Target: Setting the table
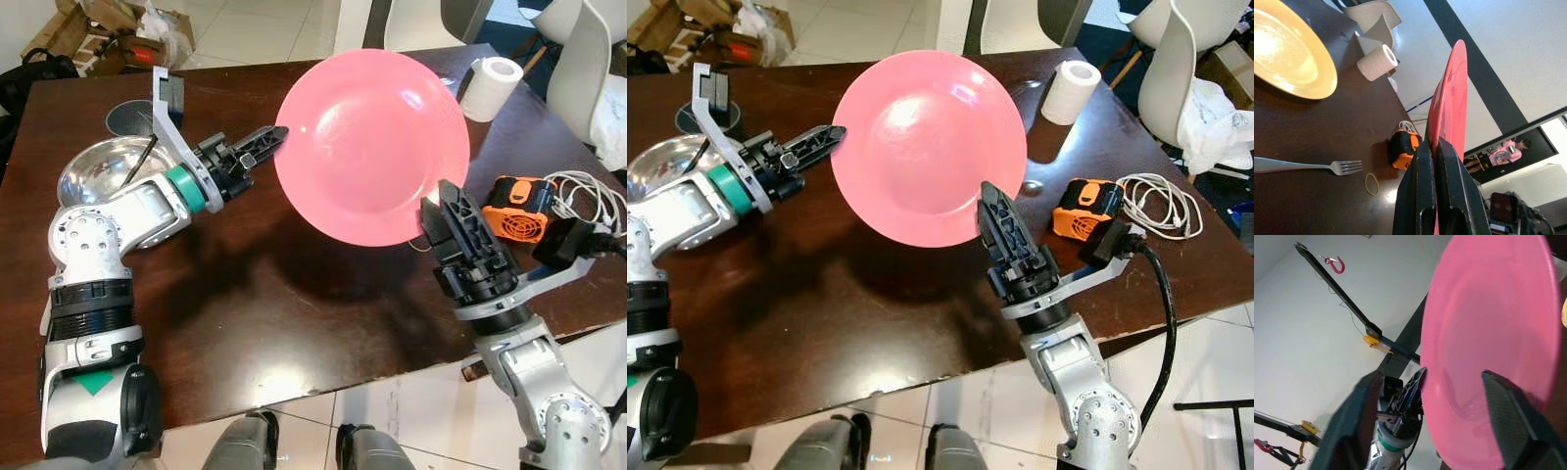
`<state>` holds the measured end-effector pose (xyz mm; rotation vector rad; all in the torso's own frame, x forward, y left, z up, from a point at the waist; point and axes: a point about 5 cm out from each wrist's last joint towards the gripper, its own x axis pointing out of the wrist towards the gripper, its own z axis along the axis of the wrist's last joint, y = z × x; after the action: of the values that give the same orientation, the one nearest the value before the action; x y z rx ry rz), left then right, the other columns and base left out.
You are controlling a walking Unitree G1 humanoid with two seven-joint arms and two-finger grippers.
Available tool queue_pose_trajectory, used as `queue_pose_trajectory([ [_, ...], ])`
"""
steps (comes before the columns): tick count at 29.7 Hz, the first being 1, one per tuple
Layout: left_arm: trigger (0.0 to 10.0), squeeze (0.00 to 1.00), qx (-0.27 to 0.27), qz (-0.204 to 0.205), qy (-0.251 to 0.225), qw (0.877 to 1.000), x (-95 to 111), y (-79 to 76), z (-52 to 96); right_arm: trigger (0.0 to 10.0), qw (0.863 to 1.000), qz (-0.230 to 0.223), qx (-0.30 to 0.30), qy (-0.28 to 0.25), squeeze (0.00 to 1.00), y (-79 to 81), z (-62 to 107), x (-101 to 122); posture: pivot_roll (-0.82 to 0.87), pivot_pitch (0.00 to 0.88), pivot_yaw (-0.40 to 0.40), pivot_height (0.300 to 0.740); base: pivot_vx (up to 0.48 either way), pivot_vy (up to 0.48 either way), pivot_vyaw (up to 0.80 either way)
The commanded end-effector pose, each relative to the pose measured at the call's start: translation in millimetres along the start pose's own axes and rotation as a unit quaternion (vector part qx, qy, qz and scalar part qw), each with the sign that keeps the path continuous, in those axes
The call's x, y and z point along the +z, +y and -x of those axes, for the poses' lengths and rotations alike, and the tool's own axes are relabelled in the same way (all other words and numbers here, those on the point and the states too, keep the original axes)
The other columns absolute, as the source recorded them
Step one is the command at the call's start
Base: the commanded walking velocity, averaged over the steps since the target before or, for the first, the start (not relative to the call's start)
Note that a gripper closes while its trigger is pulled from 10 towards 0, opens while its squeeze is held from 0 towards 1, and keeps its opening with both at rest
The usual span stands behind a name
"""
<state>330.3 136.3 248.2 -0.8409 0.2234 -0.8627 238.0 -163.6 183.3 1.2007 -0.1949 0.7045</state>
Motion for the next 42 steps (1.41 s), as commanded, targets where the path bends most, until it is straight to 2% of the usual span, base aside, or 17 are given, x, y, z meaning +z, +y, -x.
queue_pose_trajectory([
  [1, 10.0, 0.00, -0.019, 0.001, 0.006, 1.000, -4, -4.9, 1.2, 0.0, 1.000, -0.008, 0.003, 0.000, 0.00, -1.2, 0.3, -1, 0.08, 0.044, 0.019, 0.740, 0.000, 0.000, 0.00],
  [14, 10.0, 0.00, -0.017, 0.002, 0.010, 1.000, -6, -4.8, -0.9, 0.0, 1.000, -0.003, 0.017, 0.000, 0.00, 3.0, 1.9, 1, 0.08, 0.052, 0.020, 0.740, 0.000, 0.000, 0.00],
  [19, 10.0, 0.00, -0.016, 0.002, 0.010, 1.000, -6, -4.6, -1.1, 0.0, 1.000, 0.009, 0.006, 0.005, 0.00, 2.1, 3.5, 2, 0.07, 0.055, 0.019, 0.740, 0.000, 0.000, 0.00],
  [20, 10.0, 0.00, -0.015, 0.002, 0.009, 1.000, -6, -4.6, -1.0, 10.0, 0.999, 0.030, -0.008, 0.007, 0.00, 1.2, 4.4, 3, 0.07, 0.057, 0.019, 0.740, 0.000, 0.000, 0.00],
  [21, 10.0, 0.00, -0.015, 0.002, 0.009, 1.000, -6, -4.6, -1.0, 10.0, 0.999, 0.030, -0.008, 0.007, 0.00, 1.2, 4.4, 3, 0.07, 0.057, 0.019, 0.740, 0.000, 0.000, 0.00],
  [22, 10.0, 0.00, -0.014, 0.001, 0.007, 1.000, -5, -4.2, -1.0, 10.0, 0.998, 0.067, -0.022, 0.003, 0.00, 1.7, 4.6, 9, 0.07, 0.058, 0.019, 0.740, 0.000, 0.000, 0.00],
  [23, 10.0, 0.00, -0.014, 0.001, 0.007, 1.000, -5, -4.2, -1.0, 10.0, 0.998, 0.067, -0.022, 0.003, 0.00, 1.7, 4.6, 9, 0.07, 0.058, 0.019, 0.740, 0.000, 0.000, 0.00],
  [24, 10.0, 0.00, -0.011, 0.001, 0.006, 1.000, -5, -3.6, -1.1, 10.0, 0.996, 0.090, -0.024, -0.008, 1.00, 5.6, 5.2, 16, 0.07, 0.058, 0.021, 0.740, 0.000, 0.000, 0.00],
  [26, 10.0, 0.00, -0.010, 0.001, 0.006, 1.000, -5, -3.1, -1.1, 10.0, 0.994, 0.102, -0.023, -0.016, 1.00, 8.7, 5.6, 20, 0.07, 0.058, 0.021, 0.740, 0.000, 0.000, 0.00],
  [27, 10.0, 0.00, -0.008, 0.000, 0.004, 1.000, -4, -2.7, -1.1, 10.0, 0.992, 0.125, -0.010, -0.029, 1.00, 20.0, 7.6, 31, 0.06, 0.060, 0.021, 0.740, 0.000, 0.000, 0.00],
  [28, 10.0, 0.00, -0.008, 0.000, 0.004, 1.000, -4, -2.7, -1.1, 10.0, 0.992, 0.125, -0.010, -0.029, 1.00, 20.0, 7.6, 31, 0.06, 0.060, 0.021, 0.740, 0.000, 0.000, 0.00],
  [29, 10.0, 0.00, -0.008, -0.001, -0.006, 1.000, 1, -3.2, -1.0, 10.0, 0.984, 0.169, 0.000, -0.053, 1.00, 39.5, 16.5, 50, 0.05, 0.059, 0.023, 0.740, 0.000, 0.000, 0.00],
  [31, 10.0, 0.00, -0.009, -0.002, -0.010, 1.000, 3, -3.4, -0.9, 10.0, 0.981, 0.183, -0.001, -0.060, 1.00, 44.6, 20.1, 55, 0.05, 0.059, 0.023, 0.740, 0.000, 0.000, 0.00],
  [33, 10.0, 0.00, -0.009, -0.002, -0.010, 1.000, 3, -3.4, -0.9, 10.0, 0.981, 0.183, -0.001, -0.060, 1.00, 44.6, 20.1, 55, 0.05, 0.059, 0.023, 0.740, 0.000, 0.000, 0.00],
  [36, 10.0, 0.00, -0.008, -0.005, -0.014, 1.000, 6, -3.0, -1.8, 10.0, 0.974, 0.209, -0.025, -0.079, 1.00, 46.5, 36.5, 66, 0.04, 0.060, 0.031, 0.740, 0.000, 0.000, 0.00],
  [39, 10.0, 0.00, -0.008, -0.005, -0.014, 1.000, 6, -3.0, -1.8, 10.0, 0.974, 0.209, -0.025, -0.079, 1.00, 46.5, 36.5, 66, 0.04, 0.060, 0.031, 0.740, 0.000, 0.000, 0.00],
  [42, 10.0, 0.00, -0.010, -0.006, -0.014, 1.000, 8, -4.3, -4.1, 10.0, 0.972, 0.209, -0.045, -0.100, 1.00, 41.9, 49.4, 71, 0.04, 0.060, 0.036, 0.740, 0.000, 0.000, 0.00],
])
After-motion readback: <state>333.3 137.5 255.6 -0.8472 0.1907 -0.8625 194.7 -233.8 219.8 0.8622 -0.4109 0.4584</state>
